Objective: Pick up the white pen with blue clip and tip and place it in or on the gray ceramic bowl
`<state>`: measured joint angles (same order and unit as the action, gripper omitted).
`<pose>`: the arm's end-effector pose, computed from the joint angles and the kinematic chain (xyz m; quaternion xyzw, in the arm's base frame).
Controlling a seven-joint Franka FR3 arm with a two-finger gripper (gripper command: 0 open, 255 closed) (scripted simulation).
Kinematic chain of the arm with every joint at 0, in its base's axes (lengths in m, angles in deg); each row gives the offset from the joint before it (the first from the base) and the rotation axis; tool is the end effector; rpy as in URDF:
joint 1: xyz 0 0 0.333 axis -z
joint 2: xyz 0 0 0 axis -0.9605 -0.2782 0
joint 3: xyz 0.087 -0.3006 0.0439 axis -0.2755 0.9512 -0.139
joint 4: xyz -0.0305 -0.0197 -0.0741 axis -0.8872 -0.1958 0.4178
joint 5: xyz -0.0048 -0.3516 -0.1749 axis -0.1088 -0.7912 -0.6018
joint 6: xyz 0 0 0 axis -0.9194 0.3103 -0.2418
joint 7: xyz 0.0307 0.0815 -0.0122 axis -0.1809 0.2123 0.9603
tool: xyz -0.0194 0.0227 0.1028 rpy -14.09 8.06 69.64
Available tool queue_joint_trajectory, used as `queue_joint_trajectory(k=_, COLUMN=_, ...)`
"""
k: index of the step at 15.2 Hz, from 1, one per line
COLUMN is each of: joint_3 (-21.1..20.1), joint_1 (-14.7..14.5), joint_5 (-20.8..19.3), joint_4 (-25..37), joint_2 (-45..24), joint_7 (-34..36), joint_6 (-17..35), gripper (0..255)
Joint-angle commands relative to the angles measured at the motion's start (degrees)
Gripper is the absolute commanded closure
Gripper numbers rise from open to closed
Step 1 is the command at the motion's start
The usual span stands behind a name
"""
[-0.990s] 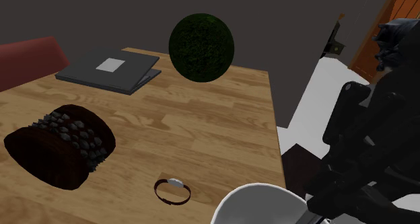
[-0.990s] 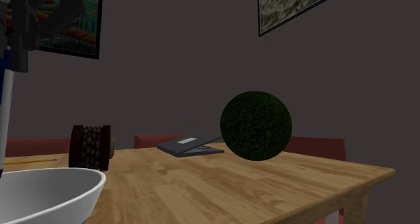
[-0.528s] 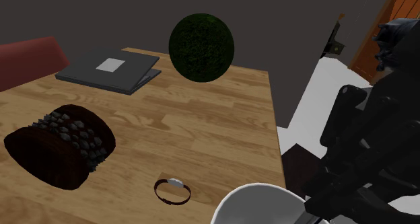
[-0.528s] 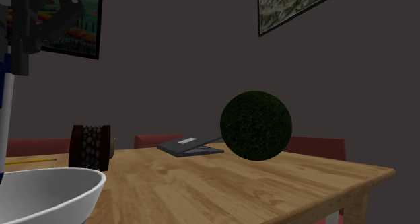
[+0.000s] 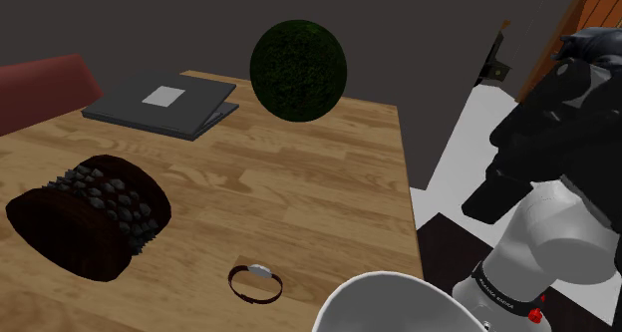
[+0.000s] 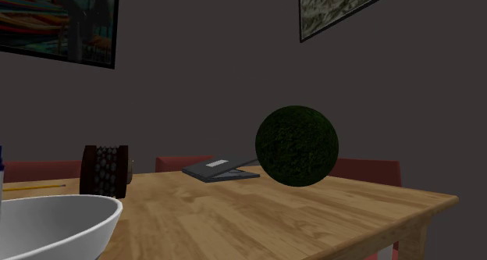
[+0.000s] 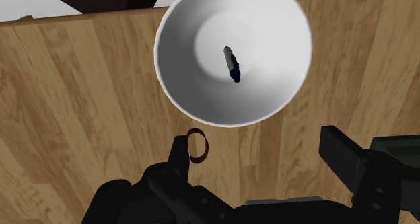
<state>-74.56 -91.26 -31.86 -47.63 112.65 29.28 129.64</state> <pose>0.0261 0.4613 0.6936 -0.9433 -0.3199 -0.0868 0.0194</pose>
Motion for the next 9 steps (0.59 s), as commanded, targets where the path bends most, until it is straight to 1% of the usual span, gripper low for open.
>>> queue_joint_trajectory(k=1, joint_3=-0.49, joint_1=0.9, joint_5=-0.91, joint_4=4.73, joint_2=-1.63, joint_7=0.8, joint_6=-3.28, gripper=0)
queue_joint_trajectory(k=2, joint_3=-0.84, joint_1=1.34, joint_5=-1.32, joint_4=6.96, joint_2=-2.41, joint_7=1.21, joint_6=-4.8, gripper=0)
queue_joint_trajectory(k=9, joint_3=-0.84, joint_1=1.34, joint_5=-1.32, joint_4=6.96, joint_2=-2.41, joint_7=1.21, joint_6=-4.8, gripper=0)
